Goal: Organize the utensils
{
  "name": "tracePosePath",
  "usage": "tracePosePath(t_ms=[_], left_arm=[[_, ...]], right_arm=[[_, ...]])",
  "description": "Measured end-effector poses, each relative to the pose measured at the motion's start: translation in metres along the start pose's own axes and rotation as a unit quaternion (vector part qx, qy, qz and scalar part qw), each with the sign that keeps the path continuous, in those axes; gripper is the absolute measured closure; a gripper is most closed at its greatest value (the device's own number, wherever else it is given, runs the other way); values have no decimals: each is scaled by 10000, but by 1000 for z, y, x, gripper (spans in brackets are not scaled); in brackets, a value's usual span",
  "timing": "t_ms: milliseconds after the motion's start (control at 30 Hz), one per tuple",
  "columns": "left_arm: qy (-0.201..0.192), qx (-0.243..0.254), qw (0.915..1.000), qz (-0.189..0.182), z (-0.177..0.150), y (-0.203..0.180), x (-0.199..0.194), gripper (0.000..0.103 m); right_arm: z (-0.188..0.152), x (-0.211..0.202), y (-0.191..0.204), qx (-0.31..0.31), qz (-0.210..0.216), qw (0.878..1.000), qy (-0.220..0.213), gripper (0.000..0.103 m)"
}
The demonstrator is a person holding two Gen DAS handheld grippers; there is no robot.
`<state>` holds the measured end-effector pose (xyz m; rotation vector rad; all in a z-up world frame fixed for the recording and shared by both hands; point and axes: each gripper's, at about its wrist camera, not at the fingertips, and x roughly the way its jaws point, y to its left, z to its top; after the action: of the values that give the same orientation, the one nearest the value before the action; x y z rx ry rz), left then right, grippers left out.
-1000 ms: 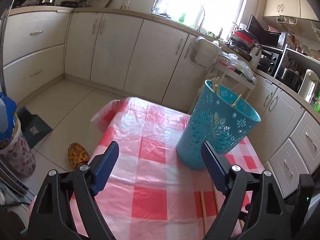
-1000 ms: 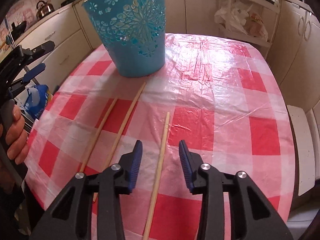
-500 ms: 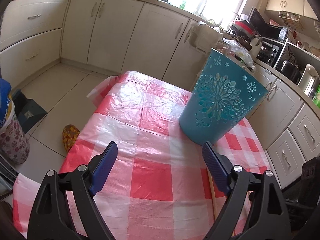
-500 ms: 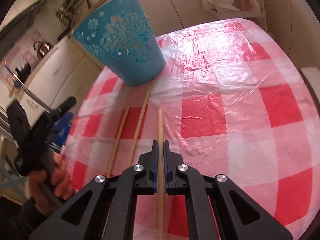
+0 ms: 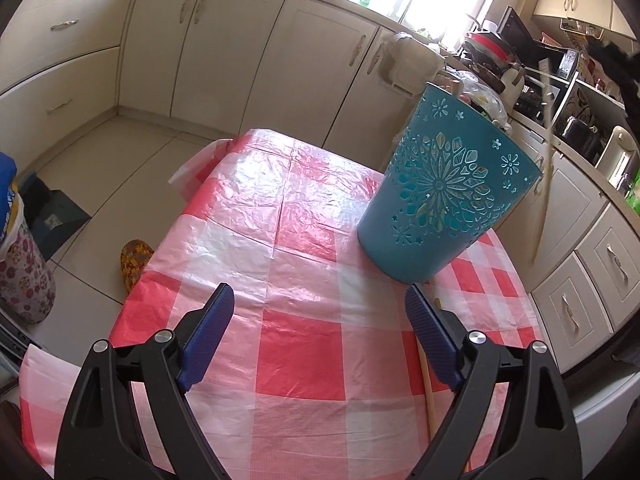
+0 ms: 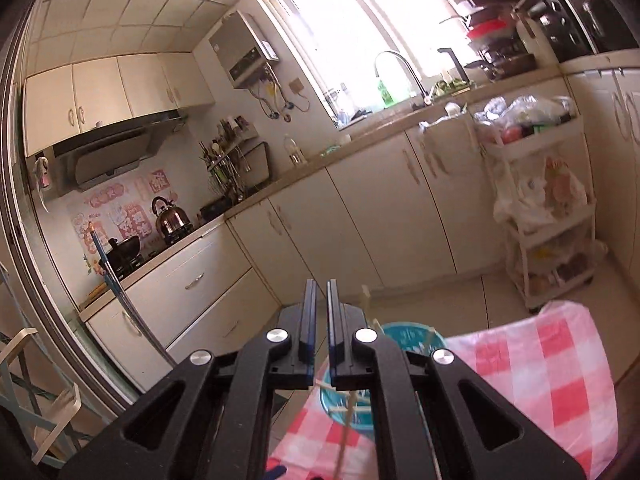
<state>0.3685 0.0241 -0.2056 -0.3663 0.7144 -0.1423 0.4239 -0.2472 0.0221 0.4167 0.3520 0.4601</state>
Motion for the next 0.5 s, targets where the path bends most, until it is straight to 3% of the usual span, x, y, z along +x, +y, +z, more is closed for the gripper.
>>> tracePosePath(t_ms=[200,333,367,400,433,500], left_arm=[[-9,-79,9999,-119,0,3,0,19],[-34,-156,9997,-164,0,6,0,19],[-43,-182,9997,-167,1,6,0,19],[-53,-211,9996,-170,1,7,0,19],[-61,-230,9996,-176,1,8,-1,19],[-104,-249,9995,-143,0,9,-2,19]], right_arm=[[17,25,7,-179,-73,9998,39,97],[-7,15,0,-107,-96,9968,791,95],[-21,8,-1,-186,-146,9949,985,83],[-39,4,-3,-311,-270,9913,1252,54],[-57,0,-7,-393,-426,9871,1494,47],[-99,1,-19,-388,-578,9749,2117,47]])
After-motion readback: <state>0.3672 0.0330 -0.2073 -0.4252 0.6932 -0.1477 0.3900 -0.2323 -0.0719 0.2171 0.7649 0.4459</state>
